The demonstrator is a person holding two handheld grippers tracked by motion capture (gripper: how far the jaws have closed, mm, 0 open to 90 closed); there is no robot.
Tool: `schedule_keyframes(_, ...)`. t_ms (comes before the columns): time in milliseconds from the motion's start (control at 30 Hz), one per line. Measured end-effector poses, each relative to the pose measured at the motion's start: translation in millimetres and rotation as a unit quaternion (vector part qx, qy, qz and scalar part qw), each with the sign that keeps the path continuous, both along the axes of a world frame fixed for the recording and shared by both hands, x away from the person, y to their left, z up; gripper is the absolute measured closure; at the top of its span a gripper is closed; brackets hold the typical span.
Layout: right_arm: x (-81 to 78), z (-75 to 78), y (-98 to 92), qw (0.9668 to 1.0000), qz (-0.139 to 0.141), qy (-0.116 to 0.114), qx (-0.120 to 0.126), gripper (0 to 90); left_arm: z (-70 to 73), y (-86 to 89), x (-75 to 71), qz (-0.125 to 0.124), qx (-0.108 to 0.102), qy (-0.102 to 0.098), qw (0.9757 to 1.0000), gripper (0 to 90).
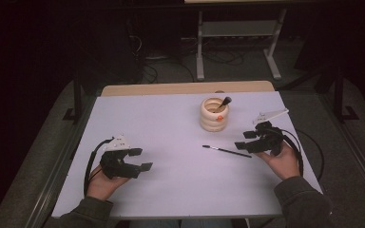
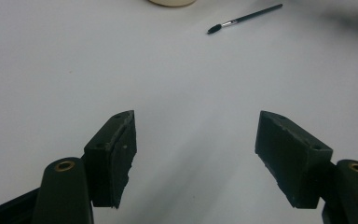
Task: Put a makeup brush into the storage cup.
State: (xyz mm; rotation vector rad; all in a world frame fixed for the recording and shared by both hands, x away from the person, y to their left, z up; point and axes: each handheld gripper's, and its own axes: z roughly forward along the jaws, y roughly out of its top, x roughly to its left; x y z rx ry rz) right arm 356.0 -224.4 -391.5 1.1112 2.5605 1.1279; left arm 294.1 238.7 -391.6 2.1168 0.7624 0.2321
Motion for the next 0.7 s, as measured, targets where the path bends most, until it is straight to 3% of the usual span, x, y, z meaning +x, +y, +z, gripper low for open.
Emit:
schedule_keyframes(500, 5.0, -26.0, 2.5, 0.9976, 0.03, 0.035, -0.052, 56.9, -1.7, -0.8, 0.9, -0.001, 0.001, 0.004, 1.0, 29.0)
schedule_keyframes(700, 6.6, -32.9, 3.8, 0.9955, 0.046, 0.034, -0.075, 64.8, -1.9, -1.1, 1.2, -0.002, -0.002, 0.006, 1.0, 29.0)
